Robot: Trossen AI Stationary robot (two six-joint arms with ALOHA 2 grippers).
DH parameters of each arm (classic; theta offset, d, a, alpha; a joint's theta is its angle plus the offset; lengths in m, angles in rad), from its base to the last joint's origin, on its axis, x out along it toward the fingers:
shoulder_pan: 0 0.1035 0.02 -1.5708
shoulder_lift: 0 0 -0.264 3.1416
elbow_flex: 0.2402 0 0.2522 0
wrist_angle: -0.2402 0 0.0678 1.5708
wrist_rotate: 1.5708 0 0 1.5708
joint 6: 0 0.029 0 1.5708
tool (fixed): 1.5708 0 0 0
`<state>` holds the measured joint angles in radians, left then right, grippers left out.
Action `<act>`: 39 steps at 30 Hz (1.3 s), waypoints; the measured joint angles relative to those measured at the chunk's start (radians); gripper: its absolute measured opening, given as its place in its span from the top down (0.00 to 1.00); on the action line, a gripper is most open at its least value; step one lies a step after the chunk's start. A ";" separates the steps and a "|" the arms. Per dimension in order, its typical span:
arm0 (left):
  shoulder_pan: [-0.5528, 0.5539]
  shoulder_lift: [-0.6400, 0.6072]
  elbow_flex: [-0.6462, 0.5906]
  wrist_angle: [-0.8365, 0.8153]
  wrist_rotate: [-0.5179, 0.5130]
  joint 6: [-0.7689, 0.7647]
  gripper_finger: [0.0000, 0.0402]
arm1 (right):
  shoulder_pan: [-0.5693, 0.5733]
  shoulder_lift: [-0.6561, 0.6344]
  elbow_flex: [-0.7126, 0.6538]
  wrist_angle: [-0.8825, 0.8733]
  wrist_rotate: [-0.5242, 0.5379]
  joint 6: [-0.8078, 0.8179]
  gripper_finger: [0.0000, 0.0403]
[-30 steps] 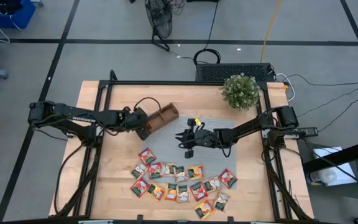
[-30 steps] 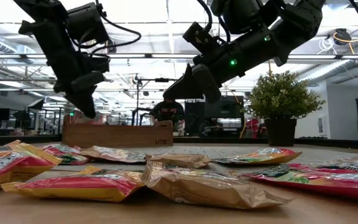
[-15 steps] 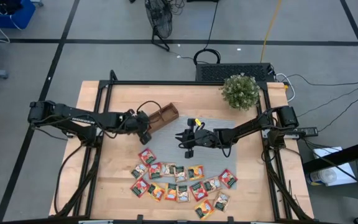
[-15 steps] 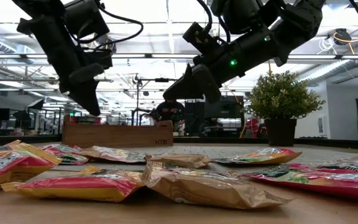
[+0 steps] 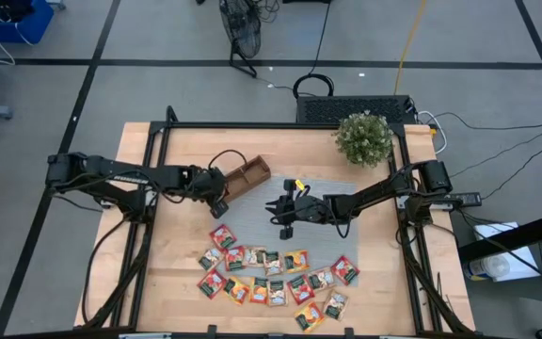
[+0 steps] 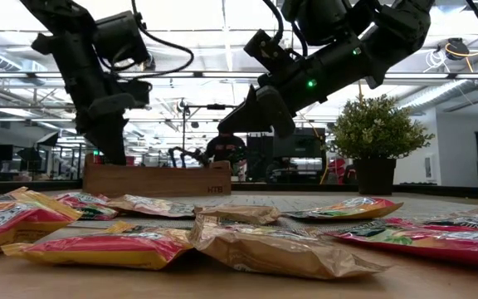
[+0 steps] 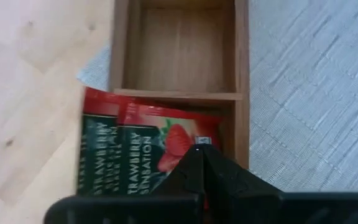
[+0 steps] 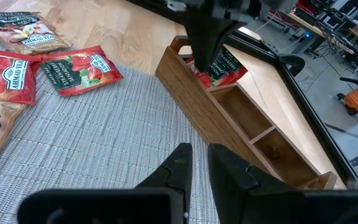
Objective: Pick & Place Tea
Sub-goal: Put the red tea bag into the left section of the wooden organizer, then adjust the red tea bag on the table
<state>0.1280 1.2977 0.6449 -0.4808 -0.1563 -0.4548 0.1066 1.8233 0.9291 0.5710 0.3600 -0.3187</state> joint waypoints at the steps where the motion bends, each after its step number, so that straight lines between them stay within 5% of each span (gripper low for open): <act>1: 0.003 0.015 0.000 0.004 0.019 0.002 0.99 | 0.000 0.000 0.000 0.000 0.000 -0.001 0.90; 10: 0.008 0.137 0.004 0.019 0.033 0.009 0.99 | 0.000 0.000 0.000 0.000 0.000 -0.014 0.90; 22: 0.008 0.109 0.014 -0.048 0.000 -0.029 0.99 | 0.000 0.000 0.000 0.000 0.000 -0.008 0.91; 30: -0.012 0.109 0.126 -0.248 -0.141 -0.064 0.99 | 0.000 0.000 0.000 0.000 0.000 -0.004 0.91; 39: -0.060 0.108 0.218 -0.269 -0.188 -0.049 0.98 | 0.000 0.000 0.000 0.000 0.000 -0.004 0.90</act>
<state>0.0678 1.4059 0.8631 -0.7500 -0.3439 -0.5036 0.1065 1.8233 0.9291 0.5709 0.3600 -0.3225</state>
